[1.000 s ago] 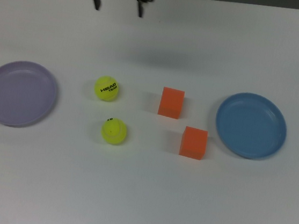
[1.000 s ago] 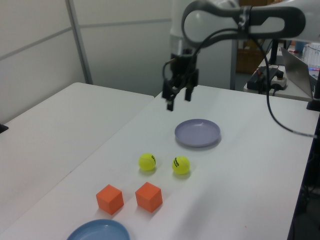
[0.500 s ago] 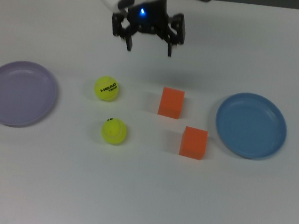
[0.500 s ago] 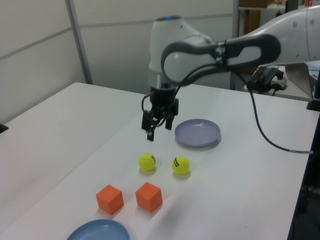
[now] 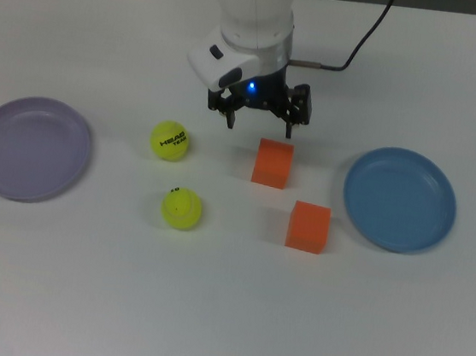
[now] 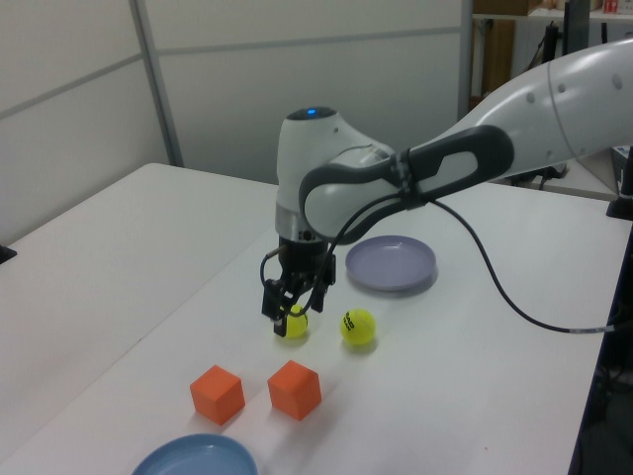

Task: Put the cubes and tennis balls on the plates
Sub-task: 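Move the gripper down over the orange cube nearest the tennis balls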

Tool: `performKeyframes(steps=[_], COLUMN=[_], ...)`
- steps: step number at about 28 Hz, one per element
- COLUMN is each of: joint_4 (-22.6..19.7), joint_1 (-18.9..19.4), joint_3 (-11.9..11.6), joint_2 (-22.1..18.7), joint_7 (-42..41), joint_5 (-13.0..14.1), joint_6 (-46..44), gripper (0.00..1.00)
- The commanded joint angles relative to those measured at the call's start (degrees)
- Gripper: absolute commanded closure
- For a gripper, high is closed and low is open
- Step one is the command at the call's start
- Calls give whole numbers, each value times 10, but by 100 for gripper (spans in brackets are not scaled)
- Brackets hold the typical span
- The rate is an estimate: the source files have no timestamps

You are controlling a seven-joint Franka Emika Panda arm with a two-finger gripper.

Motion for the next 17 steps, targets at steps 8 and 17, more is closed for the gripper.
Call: performKeyframes(steps=[8,17], joint_4=[-8,-8], joint_1=[10,18], joint_3=[15,15], joint_2=[39,57], joint_7=[29,37], joint_5=[9,7], joint_6=[49,54], gripper=[0,0])
